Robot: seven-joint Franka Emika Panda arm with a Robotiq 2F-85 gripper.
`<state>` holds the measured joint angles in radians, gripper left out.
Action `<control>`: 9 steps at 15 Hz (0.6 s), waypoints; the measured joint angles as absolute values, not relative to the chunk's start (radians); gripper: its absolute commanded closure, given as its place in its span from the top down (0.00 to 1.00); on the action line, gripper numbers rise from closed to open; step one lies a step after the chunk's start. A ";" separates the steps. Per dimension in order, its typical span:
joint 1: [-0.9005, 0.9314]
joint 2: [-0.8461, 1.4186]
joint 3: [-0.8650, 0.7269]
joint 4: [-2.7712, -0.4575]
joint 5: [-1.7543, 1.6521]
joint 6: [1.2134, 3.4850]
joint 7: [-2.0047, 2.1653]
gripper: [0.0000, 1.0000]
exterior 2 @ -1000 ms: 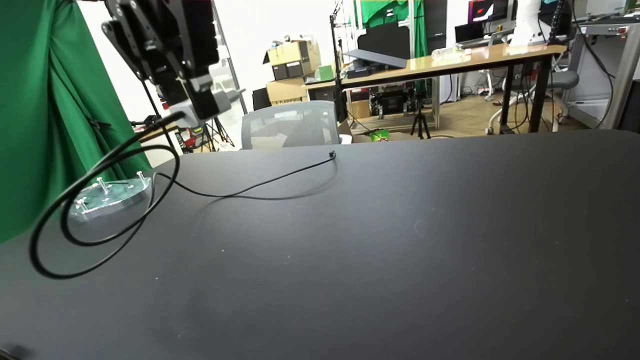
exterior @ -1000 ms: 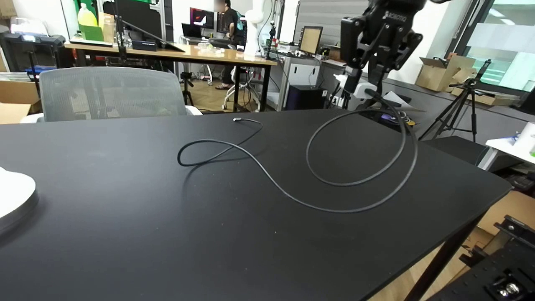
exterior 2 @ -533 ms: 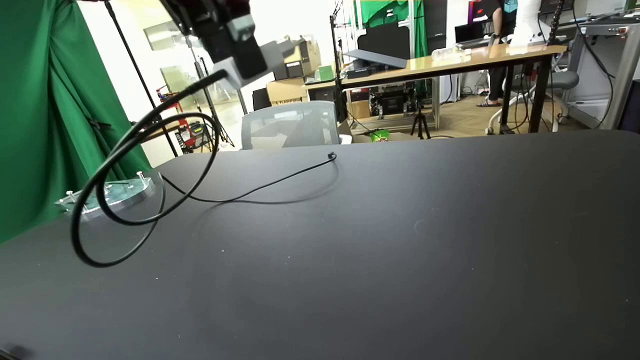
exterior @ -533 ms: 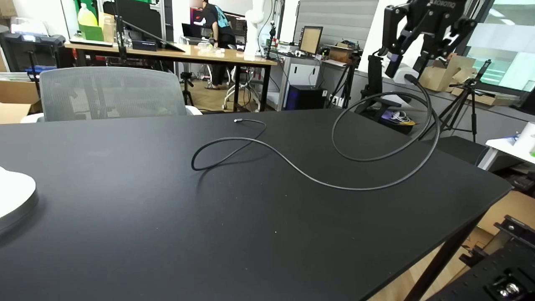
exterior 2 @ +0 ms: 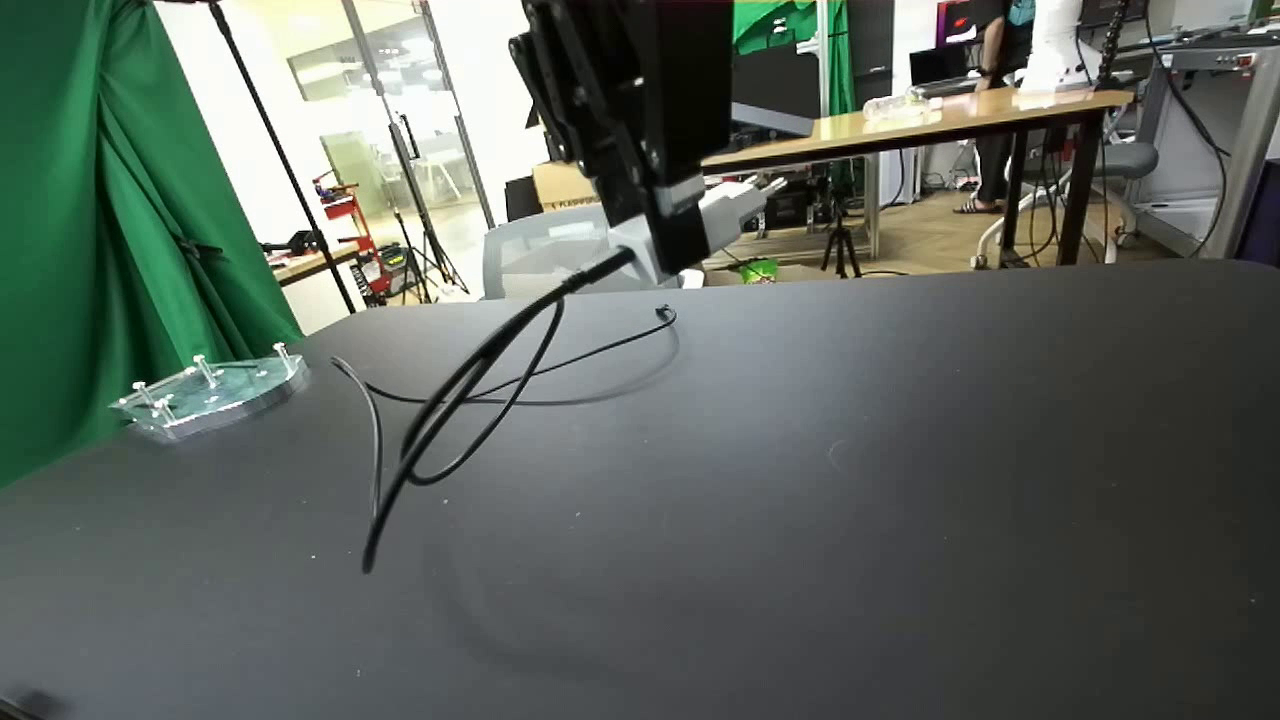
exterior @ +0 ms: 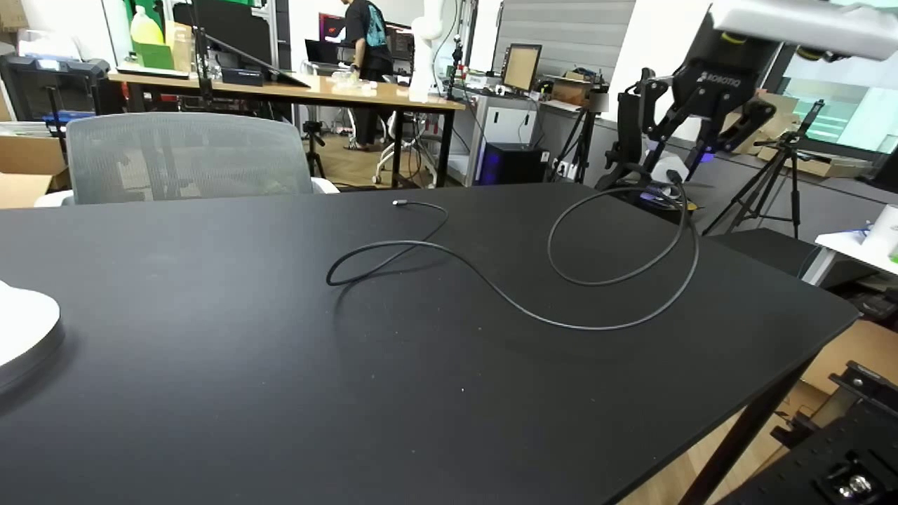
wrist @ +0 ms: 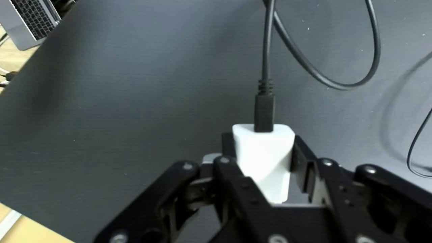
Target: Move the charger to the right
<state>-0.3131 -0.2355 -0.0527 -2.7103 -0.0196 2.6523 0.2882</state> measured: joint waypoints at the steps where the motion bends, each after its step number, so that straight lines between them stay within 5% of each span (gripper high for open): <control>1: -0.295 -0.187 -0.057 -2.681 -0.003 2.672 0.281 0.18; 9: -0.226 0.165 -0.103 -2.409 0.157 2.680 0.246 0.18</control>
